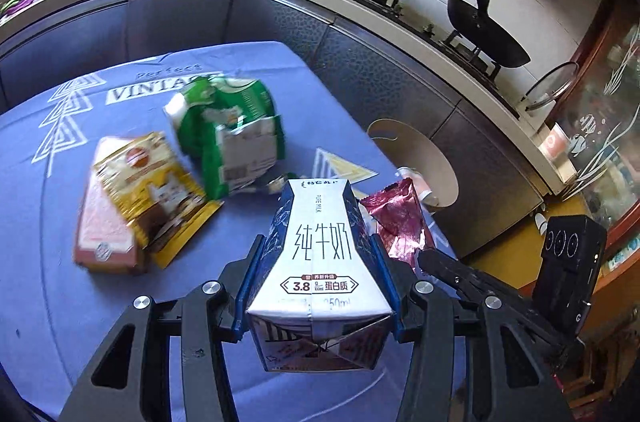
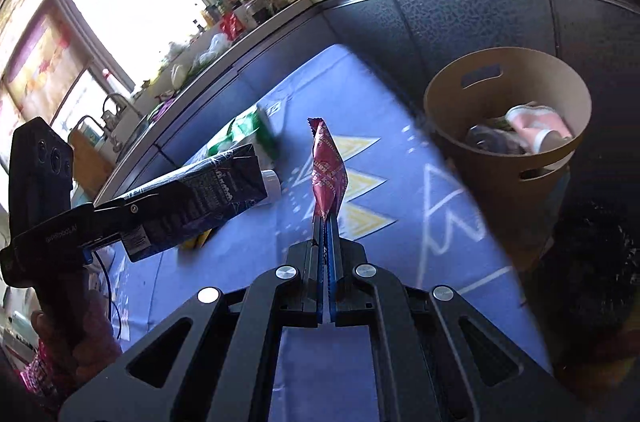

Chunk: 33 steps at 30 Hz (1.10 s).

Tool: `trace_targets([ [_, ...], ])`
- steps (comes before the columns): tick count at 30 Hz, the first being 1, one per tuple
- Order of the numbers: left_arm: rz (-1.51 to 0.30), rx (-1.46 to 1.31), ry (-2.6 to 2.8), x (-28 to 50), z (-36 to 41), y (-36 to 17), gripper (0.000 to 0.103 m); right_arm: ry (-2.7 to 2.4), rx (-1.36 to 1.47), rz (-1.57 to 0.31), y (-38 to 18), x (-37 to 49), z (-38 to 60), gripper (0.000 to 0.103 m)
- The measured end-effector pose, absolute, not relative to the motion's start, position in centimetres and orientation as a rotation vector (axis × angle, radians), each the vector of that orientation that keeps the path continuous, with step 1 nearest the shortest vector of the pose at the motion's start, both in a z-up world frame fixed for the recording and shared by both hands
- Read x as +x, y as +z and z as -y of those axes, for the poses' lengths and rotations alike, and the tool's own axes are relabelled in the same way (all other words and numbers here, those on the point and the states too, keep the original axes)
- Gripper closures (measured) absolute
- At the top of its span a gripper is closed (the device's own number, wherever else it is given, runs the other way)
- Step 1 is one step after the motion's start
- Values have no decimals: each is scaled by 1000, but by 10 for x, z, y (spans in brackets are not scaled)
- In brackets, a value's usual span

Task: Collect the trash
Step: 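Carry the milk carton and pink wrapper over the wastebasket with both grippers, then open both grippers to drop the carton and wrapper into the wastebasket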

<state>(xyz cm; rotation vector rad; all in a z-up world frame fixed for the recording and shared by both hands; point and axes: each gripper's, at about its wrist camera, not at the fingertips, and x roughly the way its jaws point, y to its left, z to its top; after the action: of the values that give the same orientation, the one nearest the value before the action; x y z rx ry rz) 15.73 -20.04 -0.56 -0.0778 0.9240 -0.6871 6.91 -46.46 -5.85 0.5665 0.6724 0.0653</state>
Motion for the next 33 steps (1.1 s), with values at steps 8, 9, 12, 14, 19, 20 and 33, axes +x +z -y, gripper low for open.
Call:
trace_targets([
  [8, -925, -47, -841, 206, 338, 4, 52, -126, 640, -596, -58, 92, 565, 101],
  [9, -932, -44, -857, 213, 355, 2, 52, -141, 644, -597, -60, 95, 574, 101],
  [12, -953, -33, -876, 232, 398, -8, 52, -185, 651, -614, -70, 112, 600, 94],
  [14, -978, -32, -876, 246, 422, -19, 49, -204, 680, -630, -78, 121, 611, 51],
  [19, -1049, -21, -789, 268, 439, -45, 24, -226, 705, -583, -85, 105, 614, 49],
  [20, -1052, -30, -791, 267, 435, -45, 24, -222, 717, -580, -86, 103, 614, 49],
  [33, -928, 66, -725, 186, 325, -33, 24, -82, 781, -615, -92, 69, 544, 49],
])
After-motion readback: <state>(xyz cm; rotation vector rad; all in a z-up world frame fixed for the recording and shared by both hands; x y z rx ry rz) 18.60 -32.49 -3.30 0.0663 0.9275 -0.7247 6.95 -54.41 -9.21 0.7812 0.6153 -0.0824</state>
